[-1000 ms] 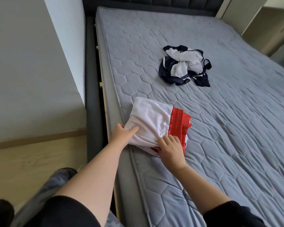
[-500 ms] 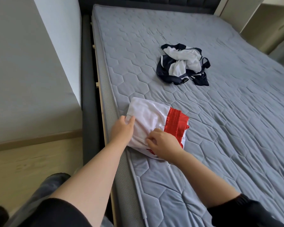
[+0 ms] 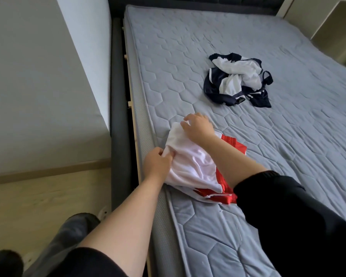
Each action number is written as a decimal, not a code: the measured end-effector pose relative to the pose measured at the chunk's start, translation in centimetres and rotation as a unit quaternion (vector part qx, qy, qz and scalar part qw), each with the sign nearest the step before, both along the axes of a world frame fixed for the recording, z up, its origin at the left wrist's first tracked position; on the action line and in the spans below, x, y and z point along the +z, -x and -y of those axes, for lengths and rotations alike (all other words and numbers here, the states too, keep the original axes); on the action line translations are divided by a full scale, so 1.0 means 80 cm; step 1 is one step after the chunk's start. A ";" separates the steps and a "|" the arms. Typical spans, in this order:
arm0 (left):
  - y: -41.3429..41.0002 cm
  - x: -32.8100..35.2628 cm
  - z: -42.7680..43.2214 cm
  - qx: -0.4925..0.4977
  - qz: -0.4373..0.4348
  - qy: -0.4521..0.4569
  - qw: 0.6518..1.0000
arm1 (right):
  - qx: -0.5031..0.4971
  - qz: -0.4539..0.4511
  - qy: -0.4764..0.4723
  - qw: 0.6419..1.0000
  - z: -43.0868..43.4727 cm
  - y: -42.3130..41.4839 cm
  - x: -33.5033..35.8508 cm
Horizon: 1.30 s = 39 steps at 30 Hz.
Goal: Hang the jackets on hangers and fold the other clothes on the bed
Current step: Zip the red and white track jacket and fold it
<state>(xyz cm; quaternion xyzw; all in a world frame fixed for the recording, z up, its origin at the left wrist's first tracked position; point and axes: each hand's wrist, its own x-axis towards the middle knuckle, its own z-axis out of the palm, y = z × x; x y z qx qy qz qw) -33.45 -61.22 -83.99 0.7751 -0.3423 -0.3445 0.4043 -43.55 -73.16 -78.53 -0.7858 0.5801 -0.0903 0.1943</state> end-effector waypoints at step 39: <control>0.042 -0.002 0.021 -0.325 0.398 0.073 0.855 | -0.105 -0.095 0.055 0.988 -0.073 0.118 -0.077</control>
